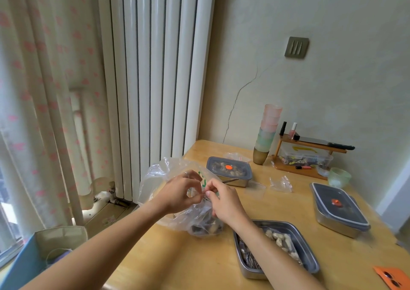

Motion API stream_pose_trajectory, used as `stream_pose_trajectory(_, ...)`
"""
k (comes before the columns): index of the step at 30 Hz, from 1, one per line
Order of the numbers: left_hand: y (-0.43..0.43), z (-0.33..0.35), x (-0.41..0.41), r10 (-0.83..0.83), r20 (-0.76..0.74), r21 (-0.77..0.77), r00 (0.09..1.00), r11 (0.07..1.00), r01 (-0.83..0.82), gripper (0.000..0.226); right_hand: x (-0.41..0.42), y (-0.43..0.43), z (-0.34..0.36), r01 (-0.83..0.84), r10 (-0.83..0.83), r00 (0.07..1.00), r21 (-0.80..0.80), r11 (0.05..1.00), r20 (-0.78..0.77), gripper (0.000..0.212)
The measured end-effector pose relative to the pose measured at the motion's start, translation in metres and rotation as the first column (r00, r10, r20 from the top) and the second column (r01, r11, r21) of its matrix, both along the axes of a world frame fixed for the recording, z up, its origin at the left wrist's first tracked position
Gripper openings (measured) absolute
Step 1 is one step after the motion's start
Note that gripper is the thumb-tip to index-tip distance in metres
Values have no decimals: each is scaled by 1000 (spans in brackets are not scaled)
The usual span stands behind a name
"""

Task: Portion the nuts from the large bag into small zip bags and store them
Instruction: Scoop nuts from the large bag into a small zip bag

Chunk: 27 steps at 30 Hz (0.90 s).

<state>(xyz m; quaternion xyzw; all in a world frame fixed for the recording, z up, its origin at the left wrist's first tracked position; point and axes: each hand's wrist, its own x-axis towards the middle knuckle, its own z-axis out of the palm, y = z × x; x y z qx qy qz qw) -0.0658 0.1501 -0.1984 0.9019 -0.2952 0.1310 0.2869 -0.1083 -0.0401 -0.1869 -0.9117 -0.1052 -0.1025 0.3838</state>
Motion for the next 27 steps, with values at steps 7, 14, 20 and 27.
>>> stream_pose_trajectory(7,-8,0,2,34,-251,-180,967,980,-82,20,-8,0,6,59,-58,998,36,998,-29,25)
stream_pose_trajectory(14,-11,-5,-2,91,-357,-300,930,932,-206,32,-13,5,10,181,-182,956,-27,983,-229,28)
stream_pose_trajectory(20,-13,-1,-7,159,-247,-196,956,958,-210,23,-4,3,4,409,-140,827,411,815,-545,43)
stream_pose_trajectory(27,-12,7,-15,51,-344,-309,937,937,-165,45,-13,-2,5,194,-110,935,228,954,-337,33)
